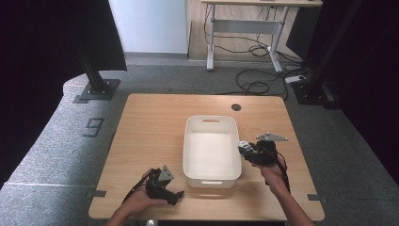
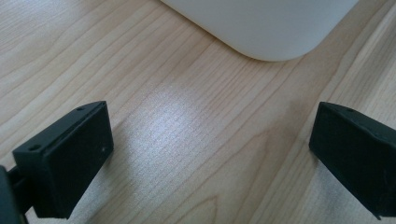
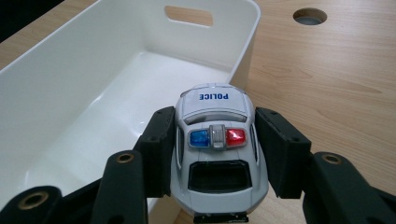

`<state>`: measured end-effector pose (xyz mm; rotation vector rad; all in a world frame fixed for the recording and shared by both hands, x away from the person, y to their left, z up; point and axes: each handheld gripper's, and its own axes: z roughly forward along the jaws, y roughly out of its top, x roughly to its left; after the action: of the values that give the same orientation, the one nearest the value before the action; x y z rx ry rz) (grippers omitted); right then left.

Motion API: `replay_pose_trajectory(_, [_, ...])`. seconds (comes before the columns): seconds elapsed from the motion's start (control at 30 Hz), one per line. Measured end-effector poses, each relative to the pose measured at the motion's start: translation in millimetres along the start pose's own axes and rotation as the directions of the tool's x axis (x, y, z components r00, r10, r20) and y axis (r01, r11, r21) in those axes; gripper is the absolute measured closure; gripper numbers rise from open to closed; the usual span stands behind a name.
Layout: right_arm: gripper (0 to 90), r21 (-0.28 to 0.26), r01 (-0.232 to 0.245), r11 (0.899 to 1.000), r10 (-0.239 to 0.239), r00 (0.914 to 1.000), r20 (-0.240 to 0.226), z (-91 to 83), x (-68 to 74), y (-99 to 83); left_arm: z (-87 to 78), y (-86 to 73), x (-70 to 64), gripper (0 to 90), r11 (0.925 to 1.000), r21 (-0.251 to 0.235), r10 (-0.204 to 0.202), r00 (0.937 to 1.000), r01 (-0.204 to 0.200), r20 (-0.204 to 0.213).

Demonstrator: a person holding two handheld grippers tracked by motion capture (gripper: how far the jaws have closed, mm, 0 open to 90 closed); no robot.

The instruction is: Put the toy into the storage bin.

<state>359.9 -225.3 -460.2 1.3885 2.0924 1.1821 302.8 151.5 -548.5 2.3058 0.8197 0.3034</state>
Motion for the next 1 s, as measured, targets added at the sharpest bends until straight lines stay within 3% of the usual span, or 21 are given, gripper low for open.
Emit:
replay_pose_trajectory(0.4, [50.0,-0.022,-0.011,1.0,0.011,0.9998,-0.018,-1.6,6.2,2.1,0.0,0.1,0.1,0.1,1.0,0.0,0.001,1.0,-0.001,0.001])
replay_pose_trajectory(1.0, [50.0,-0.055,0.031,0.998,-0.035,0.9976,-0.059,-4.9,31.6,8.3,0.0,0.1,0.2,0.1,1.0,0.0,0.001,1.0,-0.001,0.002])
